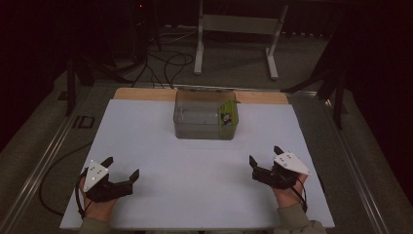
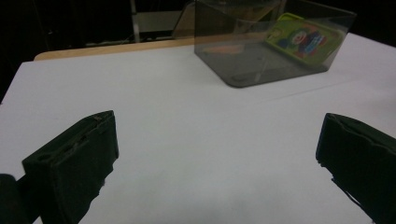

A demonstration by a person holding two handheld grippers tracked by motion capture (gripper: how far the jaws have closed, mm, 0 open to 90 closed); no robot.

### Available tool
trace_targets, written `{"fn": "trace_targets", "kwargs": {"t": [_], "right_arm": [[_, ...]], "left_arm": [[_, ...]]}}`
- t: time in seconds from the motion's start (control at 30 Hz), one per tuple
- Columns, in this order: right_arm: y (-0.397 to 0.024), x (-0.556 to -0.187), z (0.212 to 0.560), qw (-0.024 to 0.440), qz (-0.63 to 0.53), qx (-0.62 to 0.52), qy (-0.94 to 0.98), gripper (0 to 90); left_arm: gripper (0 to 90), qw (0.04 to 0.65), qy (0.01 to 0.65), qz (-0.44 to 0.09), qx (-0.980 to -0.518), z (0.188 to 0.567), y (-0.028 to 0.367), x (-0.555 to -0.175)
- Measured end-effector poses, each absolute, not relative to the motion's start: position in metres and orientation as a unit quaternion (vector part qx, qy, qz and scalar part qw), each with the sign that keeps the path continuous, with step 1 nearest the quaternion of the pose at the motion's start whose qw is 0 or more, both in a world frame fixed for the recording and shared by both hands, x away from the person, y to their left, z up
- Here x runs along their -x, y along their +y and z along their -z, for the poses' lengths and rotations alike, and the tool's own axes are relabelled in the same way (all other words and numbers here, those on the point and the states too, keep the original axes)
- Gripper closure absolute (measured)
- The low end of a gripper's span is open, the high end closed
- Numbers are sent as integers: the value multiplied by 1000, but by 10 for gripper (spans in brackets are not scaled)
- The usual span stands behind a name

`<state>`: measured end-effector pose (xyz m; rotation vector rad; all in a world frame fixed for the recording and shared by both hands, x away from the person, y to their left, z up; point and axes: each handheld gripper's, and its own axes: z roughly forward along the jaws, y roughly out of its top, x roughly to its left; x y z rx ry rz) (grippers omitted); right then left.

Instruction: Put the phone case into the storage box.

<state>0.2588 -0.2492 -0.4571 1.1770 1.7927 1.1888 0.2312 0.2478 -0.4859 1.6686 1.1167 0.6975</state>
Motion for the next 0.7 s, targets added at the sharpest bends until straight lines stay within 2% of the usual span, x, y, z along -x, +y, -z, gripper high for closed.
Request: {"fn": "trace_targets", "kwargs": {"t": [0.2,0.7], "right_arm": [[-258,-247,469,348,-472,-437,682,92],[-276,-228,479,335,-502,-436,668,91]], "left_arm": [[2,492,452,-288,-686,485,247,-230],[2,494,445,-293,-687,484,247,-229]]}}
